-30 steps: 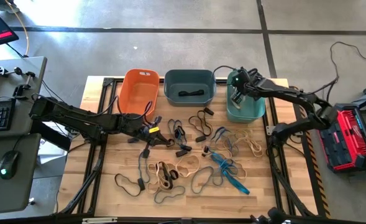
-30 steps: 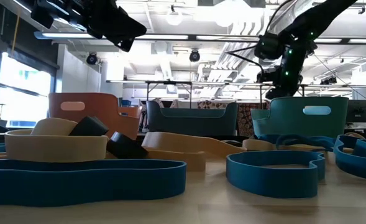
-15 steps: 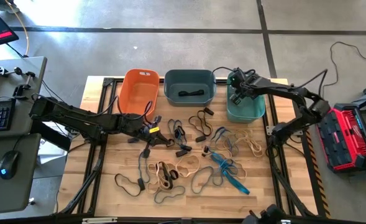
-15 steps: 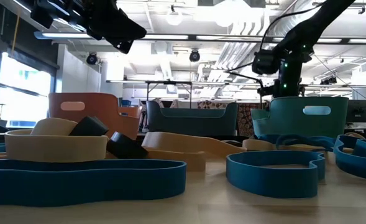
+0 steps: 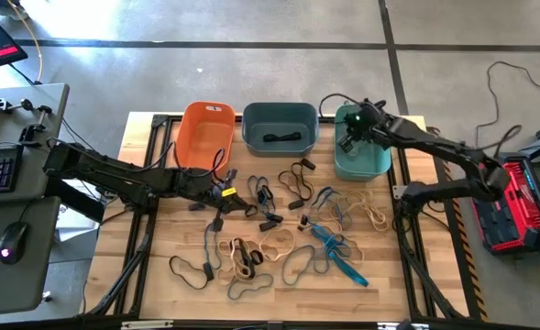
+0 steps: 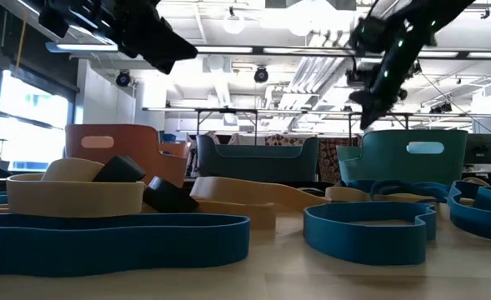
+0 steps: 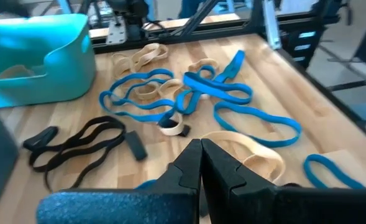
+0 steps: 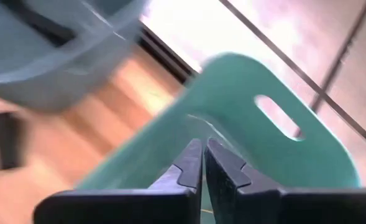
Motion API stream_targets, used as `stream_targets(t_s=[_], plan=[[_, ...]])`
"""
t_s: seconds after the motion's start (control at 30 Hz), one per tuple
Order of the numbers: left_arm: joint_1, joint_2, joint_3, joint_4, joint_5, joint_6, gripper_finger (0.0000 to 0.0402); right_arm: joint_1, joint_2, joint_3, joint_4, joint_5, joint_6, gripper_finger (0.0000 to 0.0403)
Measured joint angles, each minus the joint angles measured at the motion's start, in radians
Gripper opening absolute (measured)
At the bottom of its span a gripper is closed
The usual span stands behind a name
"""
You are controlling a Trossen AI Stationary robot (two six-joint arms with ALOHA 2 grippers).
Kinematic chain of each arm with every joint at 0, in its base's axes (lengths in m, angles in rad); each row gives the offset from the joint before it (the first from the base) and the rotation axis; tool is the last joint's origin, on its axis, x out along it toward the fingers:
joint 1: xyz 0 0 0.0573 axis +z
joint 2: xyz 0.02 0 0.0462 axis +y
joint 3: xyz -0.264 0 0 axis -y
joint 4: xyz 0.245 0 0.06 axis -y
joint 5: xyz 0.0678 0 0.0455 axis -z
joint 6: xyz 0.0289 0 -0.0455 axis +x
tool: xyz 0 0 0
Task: Sort rubber bands into baskets
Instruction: Put the blue rubber band into the orange bin
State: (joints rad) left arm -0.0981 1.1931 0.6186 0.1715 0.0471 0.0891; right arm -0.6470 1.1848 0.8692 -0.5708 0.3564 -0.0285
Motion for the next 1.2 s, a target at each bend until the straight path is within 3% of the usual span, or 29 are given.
stream_targets(t_s=[0.13,0.27,0.57,0.73,0.97,1.2], plan=[[0.0,0.0,0.004,-0.051,-0.008,0.0,0.0,0.126,-0.038,-0.001,-0.007,-0.001,0.058,0.0018],[-0.01,0.0,0.06,-0.215,-0.019,-0.022,0.0,0.255,-0.045,-0.001,0.029,-0.001,0.099,0.0004],[-0.044,0.0,0.174,-0.562,-0.04,-0.084,0.0,0.476,-0.046,-0.012,0.292,0.0,0.09,0.0001],[-0.061,0.003,0.175,-0.641,-0.05,-0.152,0.0002,0.568,-0.047,-0.132,0.512,-0.002,0.09,0.0],[-0.098,0.045,0.175,-0.686,-0.181,-0.217,0.0031,0.678,-0.047,-0.302,0.806,0.0,0.134,0.0],[-0.117,0.16,0.175,-0.694,-0.216,-0.286,0.0078,0.766,-0.047,-0.335,0.854,0.059,0.134,0.0]])
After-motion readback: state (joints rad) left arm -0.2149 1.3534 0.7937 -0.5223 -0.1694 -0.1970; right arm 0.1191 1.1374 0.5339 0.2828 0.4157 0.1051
